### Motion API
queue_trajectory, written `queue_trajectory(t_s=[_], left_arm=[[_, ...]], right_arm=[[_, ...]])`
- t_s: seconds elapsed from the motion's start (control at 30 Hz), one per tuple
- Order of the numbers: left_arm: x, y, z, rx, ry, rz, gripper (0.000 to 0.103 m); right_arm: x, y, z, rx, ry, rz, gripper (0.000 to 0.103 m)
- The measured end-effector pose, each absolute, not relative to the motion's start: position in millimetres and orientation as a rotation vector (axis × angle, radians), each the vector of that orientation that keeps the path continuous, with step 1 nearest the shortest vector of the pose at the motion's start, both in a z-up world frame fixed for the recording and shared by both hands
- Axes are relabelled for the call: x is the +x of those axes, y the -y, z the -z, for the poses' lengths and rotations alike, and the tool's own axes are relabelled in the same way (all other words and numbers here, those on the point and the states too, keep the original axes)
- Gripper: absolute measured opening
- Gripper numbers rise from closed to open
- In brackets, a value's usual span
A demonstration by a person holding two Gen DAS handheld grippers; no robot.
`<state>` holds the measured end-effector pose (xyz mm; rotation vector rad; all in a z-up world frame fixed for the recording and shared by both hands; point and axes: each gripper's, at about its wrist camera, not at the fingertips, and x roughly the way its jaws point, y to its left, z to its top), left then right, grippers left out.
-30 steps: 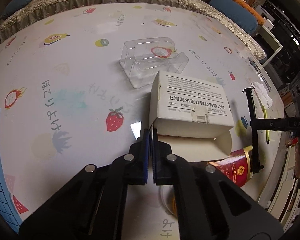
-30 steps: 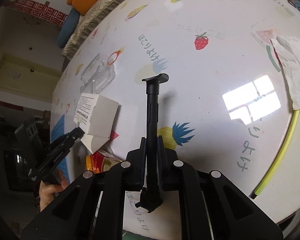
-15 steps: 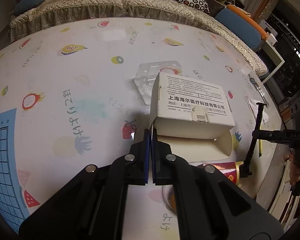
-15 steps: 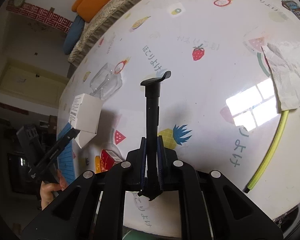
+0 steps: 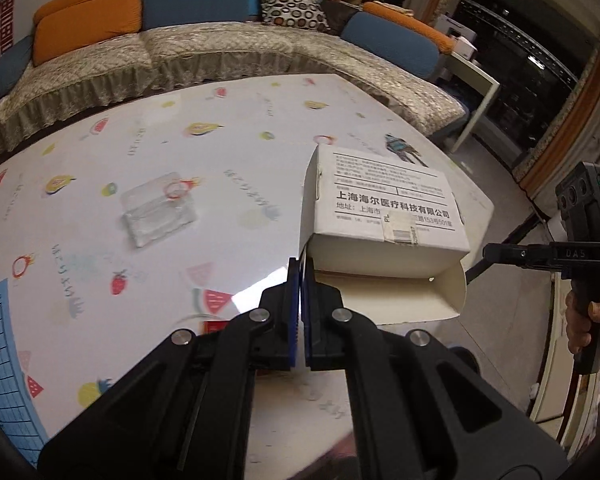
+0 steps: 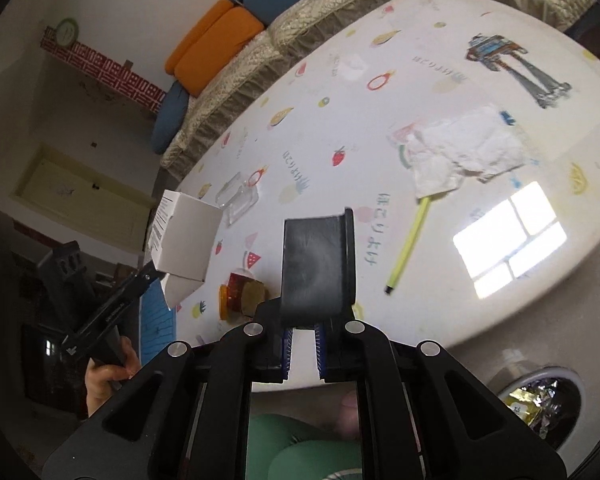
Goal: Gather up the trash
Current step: 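Carry stick and white box to the bin and open both grippers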
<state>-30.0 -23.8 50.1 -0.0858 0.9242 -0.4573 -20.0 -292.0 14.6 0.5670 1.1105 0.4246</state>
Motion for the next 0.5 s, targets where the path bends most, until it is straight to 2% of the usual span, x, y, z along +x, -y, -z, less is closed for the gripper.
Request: queue_trajectory(t_s=[0.23,0.5], left_arm=[[-80.3,153.6,-26.4,-0.008,-0.98,0.669,0.0],[-138.4,276.8,57.3,0.122,-1.142,0.84,0.0]], right_arm=[[-114.8,406.2,-3.8,0.644,-1.087,-0.249,0.01],[-206.2,508.5,77.8,0.767,-1.187,-0.019,0.01]])
